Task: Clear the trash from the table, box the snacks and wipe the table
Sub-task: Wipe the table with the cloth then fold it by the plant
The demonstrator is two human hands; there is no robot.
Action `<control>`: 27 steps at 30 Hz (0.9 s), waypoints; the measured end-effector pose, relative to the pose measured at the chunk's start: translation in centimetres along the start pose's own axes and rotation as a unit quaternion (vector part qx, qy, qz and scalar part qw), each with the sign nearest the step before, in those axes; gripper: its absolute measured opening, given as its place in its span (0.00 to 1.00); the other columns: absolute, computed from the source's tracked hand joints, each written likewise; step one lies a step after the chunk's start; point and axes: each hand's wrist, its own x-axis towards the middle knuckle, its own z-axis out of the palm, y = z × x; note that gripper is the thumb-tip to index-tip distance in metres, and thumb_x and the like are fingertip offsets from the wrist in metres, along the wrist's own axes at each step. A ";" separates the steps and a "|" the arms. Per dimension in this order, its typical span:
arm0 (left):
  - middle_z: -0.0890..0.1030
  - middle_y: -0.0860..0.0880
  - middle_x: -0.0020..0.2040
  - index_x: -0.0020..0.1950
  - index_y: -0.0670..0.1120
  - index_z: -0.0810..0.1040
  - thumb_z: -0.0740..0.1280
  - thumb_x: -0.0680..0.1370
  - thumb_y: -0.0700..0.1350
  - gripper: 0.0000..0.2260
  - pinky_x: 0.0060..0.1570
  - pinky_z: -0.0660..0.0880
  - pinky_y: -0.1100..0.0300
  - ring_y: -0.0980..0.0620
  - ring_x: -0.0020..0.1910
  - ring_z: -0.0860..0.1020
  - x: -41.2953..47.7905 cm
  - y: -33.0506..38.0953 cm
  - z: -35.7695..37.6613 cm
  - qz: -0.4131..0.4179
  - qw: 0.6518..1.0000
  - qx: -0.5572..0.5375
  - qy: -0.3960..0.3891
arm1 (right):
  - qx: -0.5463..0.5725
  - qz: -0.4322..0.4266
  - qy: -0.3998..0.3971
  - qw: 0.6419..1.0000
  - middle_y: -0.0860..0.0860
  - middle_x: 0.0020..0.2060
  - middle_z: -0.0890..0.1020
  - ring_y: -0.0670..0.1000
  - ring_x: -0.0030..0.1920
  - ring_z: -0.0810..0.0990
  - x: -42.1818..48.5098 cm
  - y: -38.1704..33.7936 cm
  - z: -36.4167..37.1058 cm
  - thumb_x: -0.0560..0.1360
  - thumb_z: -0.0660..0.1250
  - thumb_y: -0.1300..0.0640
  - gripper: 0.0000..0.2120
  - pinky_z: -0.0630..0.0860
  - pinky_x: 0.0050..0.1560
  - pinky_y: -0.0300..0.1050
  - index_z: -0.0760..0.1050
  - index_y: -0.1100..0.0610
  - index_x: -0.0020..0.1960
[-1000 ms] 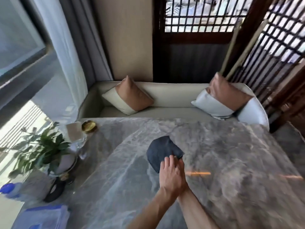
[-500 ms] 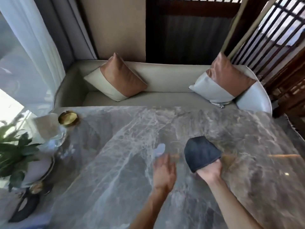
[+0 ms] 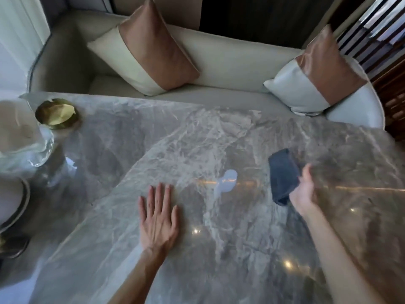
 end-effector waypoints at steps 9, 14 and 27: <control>0.50 0.51 0.79 0.78 0.53 0.48 0.46 0.80 0.54 0.26 0.76 0.48 0.44 0.52 0.79 0.45 -0.1 -0.4 0.1 0.006 1.000 -0.019 0.012 | -0.701 -0.093 -0.024 0.707 0.49 0.79 0.42 0.57 0.77 0.37 1.3 6.5 4.8 0.77 0.51 0.33 0.39 0.36 0.72 0.65 0.41 0.53 0.79; 0.49 0.51 0.79 0.78 0.53 0.47 0.49 0.80 0.52 0.27 0.76 0.48 0.43 0.52 0.79 0.45 0.0 -0.4 0.1 0.005 1.000 -0.015 0.007 | -0.700 -0.098 -0.002 0.707 0.52 0.79 0.44 0.59 0.78 0.39 1.8 6.6 4.9 0.81 0.49 0.41 0.33 0.40 0.73 0.68 0.42 0.56 0.79; 0.48 0.50 0.80 0.78 0.52 0.45 0.48 0.80 0.51 0.27 0.76 0.47 0.43 0.51 0.79 0.44 -0.3 -0.3 -0.3 0.012 1.000 -0.012 0.012 | -0.540 -0.146 0.144 0.816 0.58 0.74 0.65 0.61 0.75 0.60 2.3 6.6 5.3 0.80 0.53 0.46 0.26 0.57 0.73 0.59 0.64 0.58 0.74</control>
